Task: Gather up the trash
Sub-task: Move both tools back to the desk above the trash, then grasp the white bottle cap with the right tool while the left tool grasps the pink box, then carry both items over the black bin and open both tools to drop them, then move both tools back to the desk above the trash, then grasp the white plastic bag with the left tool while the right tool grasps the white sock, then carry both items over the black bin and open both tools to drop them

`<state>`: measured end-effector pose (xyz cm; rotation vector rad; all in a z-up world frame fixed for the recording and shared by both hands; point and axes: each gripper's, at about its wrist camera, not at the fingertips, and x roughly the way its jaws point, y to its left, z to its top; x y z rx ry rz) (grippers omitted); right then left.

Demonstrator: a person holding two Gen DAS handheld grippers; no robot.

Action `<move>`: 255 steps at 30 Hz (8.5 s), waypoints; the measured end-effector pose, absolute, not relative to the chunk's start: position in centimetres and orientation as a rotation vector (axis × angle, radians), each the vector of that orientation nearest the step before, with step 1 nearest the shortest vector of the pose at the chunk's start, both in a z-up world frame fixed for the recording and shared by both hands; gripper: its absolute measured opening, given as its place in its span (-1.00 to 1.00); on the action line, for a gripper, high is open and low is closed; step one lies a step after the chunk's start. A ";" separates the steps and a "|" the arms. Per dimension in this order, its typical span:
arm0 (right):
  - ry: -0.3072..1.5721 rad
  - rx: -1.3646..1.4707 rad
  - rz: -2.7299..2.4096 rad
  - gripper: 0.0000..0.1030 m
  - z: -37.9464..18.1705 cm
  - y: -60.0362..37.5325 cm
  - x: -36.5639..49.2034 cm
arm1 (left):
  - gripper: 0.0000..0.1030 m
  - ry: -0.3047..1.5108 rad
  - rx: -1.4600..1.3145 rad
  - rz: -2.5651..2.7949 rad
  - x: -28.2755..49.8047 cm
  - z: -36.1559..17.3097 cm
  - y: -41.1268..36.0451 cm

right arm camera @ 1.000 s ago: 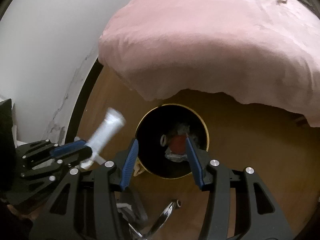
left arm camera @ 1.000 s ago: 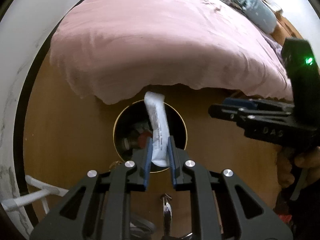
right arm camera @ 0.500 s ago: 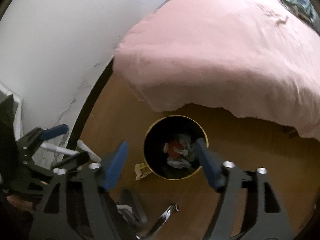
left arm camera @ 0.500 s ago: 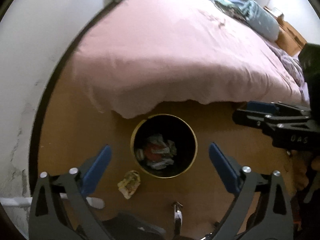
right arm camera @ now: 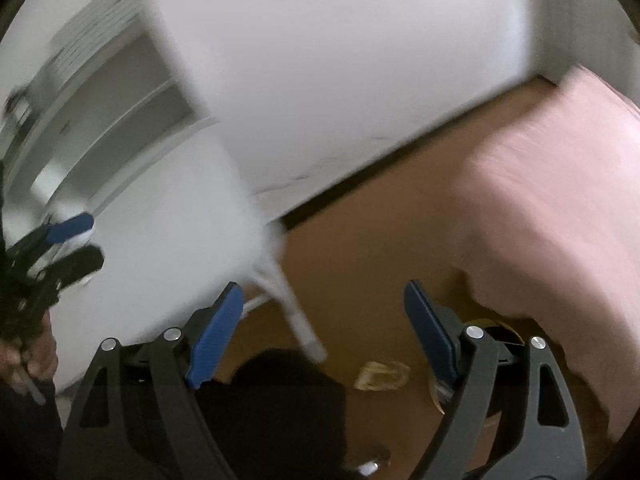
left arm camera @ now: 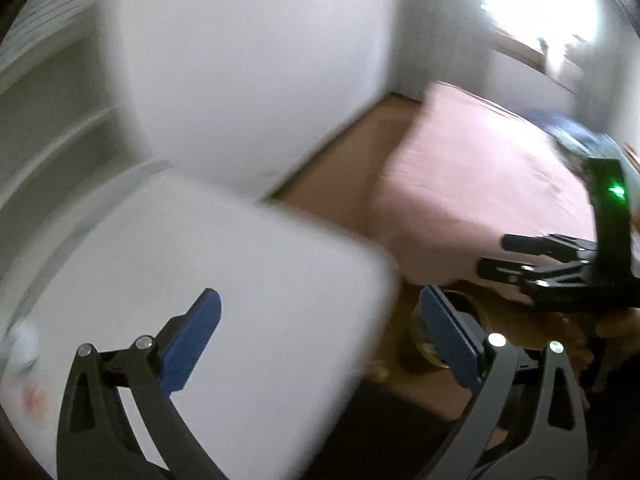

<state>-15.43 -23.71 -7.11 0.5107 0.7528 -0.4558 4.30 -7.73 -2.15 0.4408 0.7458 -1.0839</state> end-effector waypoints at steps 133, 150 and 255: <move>0.735 0.873 -0.929 0.21 -15.2 -34.9 -40.3 | 0.77 0.754 0.828 -1.633 -21.4 -14.6 -32.2; 0.808 0.474 -0.212 0.37 -7.2 -21.0 -3.1 | 0.87 0.798 0.363 -0.820 11.5 -4.9 -1.6; 0.829 1.042 -0.897 0.00 -27.4 -38.3 -39.6 | 0.04 0.970 0.826 -1.599 -21.1 -21.6 -36.0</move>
